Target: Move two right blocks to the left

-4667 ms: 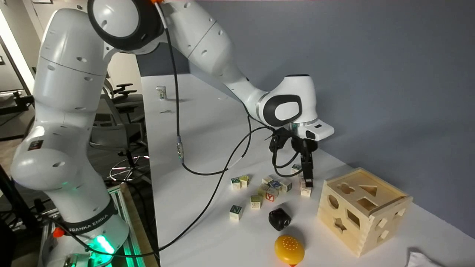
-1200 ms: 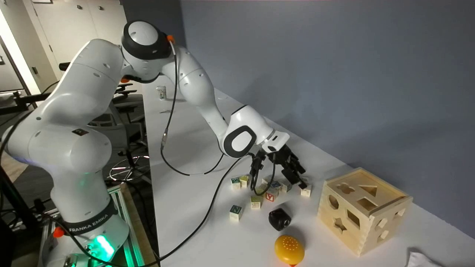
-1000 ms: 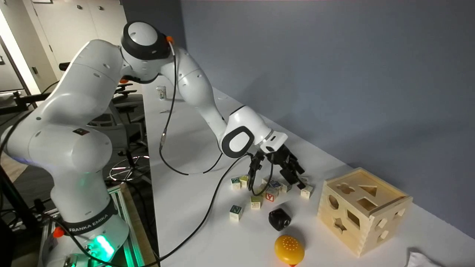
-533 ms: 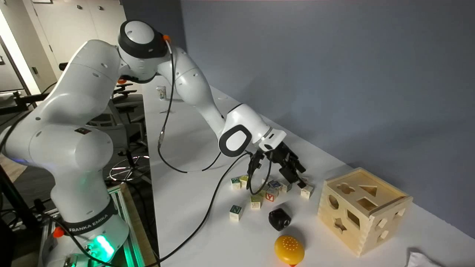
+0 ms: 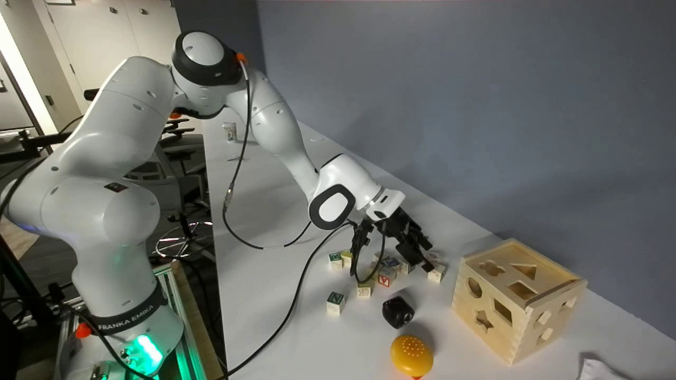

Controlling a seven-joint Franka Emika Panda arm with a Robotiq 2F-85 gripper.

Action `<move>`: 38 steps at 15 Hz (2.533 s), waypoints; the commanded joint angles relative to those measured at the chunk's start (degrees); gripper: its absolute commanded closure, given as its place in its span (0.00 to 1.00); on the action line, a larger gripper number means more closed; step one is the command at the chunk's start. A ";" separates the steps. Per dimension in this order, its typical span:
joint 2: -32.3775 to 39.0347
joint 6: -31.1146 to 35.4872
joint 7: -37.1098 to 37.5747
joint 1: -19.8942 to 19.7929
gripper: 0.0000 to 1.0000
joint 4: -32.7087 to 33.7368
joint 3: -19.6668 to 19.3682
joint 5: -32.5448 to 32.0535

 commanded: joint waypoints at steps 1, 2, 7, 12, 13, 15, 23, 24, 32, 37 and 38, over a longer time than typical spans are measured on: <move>-0.46 1.47 -3.16 -1.44 0.00 -0.72 1.86 2.99; -0.24 1.70 -3.39 -1.70 0.00 -0.68 2.07 3.20; 0.33 3.75 -5.05 -4.07 0.00 -0.30 3.59 3.08; 0.86 8.29 -8.53 -8.31 0.00 0.91 7.18 2.95; 0.78 9.35 -9.50 -9.05 0.00 0.97 7.96 3.10; 0.65 11.59 -11.61 -10.94 0.00 1.41 9.92 3.33; -2.37 16.32 -18.76 -16.57 0.32 1.50 16.49 6.16; -3.36 16.54 -19.40 -16.93 0.41 1.32 17.12 6.44; -17.54 0.17 -22.17 -9.48 0.56 -2.11 11.44 5.15; -25.47 -23.93 -24.86 -1.06 0.56 1.25 2.25 1.21; -26.51 -28.13 -24.79 -0.54 0.56 2.61 2.05 0.52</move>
